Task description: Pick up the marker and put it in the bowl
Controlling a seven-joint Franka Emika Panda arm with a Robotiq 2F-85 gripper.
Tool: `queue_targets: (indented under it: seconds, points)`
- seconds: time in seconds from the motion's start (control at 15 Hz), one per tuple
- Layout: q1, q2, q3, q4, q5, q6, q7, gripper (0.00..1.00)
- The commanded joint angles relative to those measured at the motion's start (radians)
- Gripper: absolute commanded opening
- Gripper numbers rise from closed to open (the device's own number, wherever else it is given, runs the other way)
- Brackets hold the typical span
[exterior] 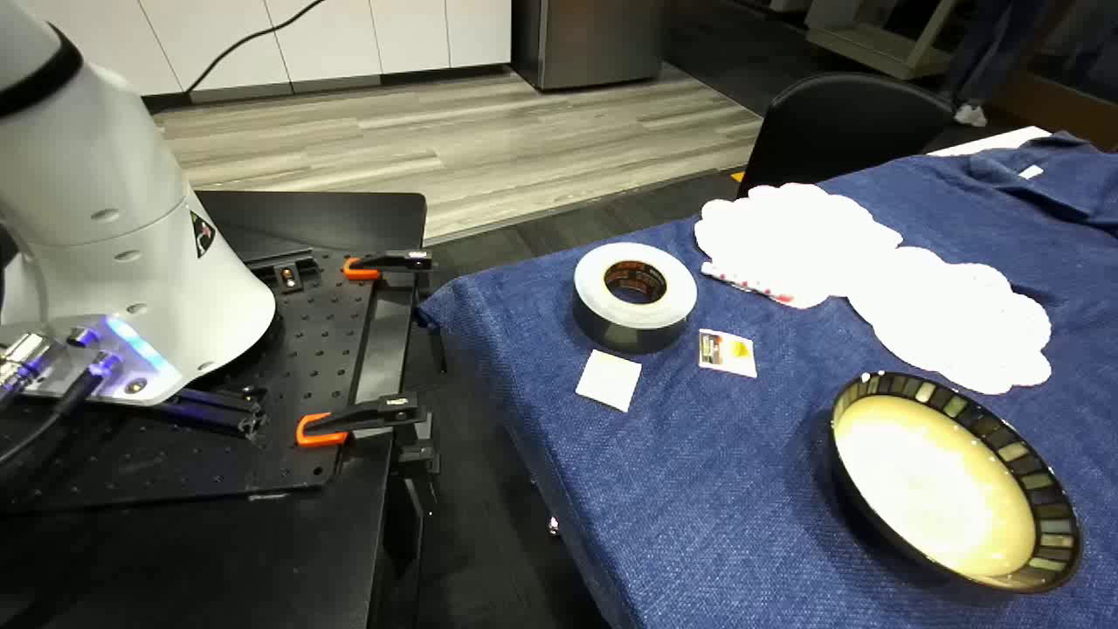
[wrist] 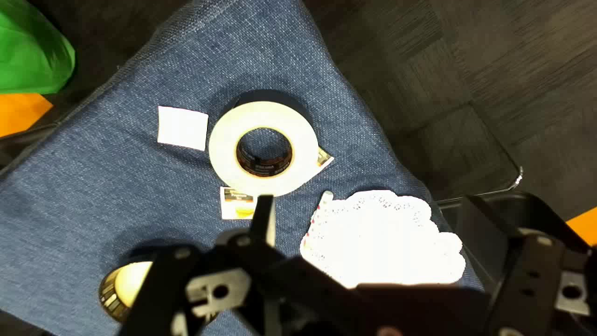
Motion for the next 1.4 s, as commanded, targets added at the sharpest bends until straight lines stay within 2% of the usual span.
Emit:
queue_targets:
  seconds: [0.0, 0.4, 0.73, 1.13, 1.33]
  points:
    - [0.005, 0.001, -0.006, 0.002, -0.006, -0.003, 0.004, 1.00]
    - [0.002, 0.006, -0.006, 0.007, -0.005, 0.004, 0.008, 1.00]
    - [-0.053, 0.055, -0.019, 0.074, -0.023, 0.062, 0.020, 1.00]
    - [-0.149, 0.229, -0.017, 0.245, -0.075, 0.109, 0.047, 1.00]
    - [-0.170, 0.357, -0.008, 0.332, -0.127, 0.114, 0.083, 1.00]
